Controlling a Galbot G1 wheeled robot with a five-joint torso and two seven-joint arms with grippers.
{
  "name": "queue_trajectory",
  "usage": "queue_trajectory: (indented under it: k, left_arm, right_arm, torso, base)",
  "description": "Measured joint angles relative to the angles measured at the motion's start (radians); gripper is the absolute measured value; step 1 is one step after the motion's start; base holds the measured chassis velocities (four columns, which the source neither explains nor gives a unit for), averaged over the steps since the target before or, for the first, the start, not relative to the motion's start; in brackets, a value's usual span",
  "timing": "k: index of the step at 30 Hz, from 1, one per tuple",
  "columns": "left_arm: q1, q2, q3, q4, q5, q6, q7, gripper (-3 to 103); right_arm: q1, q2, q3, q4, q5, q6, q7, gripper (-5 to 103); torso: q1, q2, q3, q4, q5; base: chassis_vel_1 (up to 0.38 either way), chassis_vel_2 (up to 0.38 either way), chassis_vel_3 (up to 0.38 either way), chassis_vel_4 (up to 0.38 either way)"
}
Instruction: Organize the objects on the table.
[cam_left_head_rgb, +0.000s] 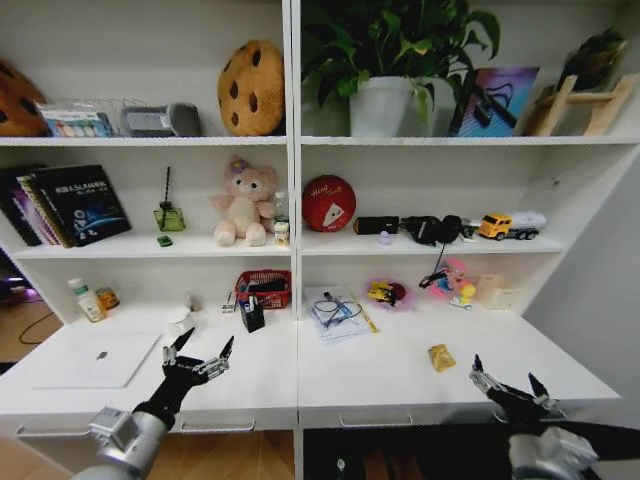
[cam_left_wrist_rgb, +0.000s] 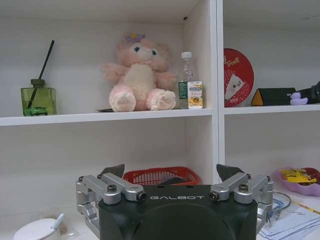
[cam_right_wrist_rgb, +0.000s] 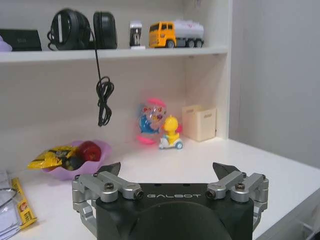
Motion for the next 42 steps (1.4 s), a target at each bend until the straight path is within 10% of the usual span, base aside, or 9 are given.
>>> queue_trajectory:
  k: [14,35,42]
  left_arm:
    - [0.0,0.0,0.0,0.0,0.0,0.0,0.0,100]
    - [0.0,0.0,0.0,0.0,0.0,0.0,0.0,100]
    - [0.0,0.0,0.0,0.0,0.0,0.0,0.0,100]
  right_arm:
    - [0.261,-0.301,-0.141,-0.316,0.157,-0.053,-0.024,100]
    - [0.392,-0.288,-0.308,-0.569,0.18,-0.046,-0.053,101]
    - [0.394,-0.276,-0.315,-0.576,0.168,-0.029,-0.053,76]
  torso:
    - [0.0,0.0,0.0,-0.0003,0.0003]
    - [0.0,0.0,0.0,-0.0005,0.0001]
    - [0.0,0.0,0.0,-0.0005,0.0]
  base:
    - [0.013,0.006,-0.005,-0.006]
    - [0.0,0.0,0.0,0.0]
    - [0.0,0.0,0.0,0.0]
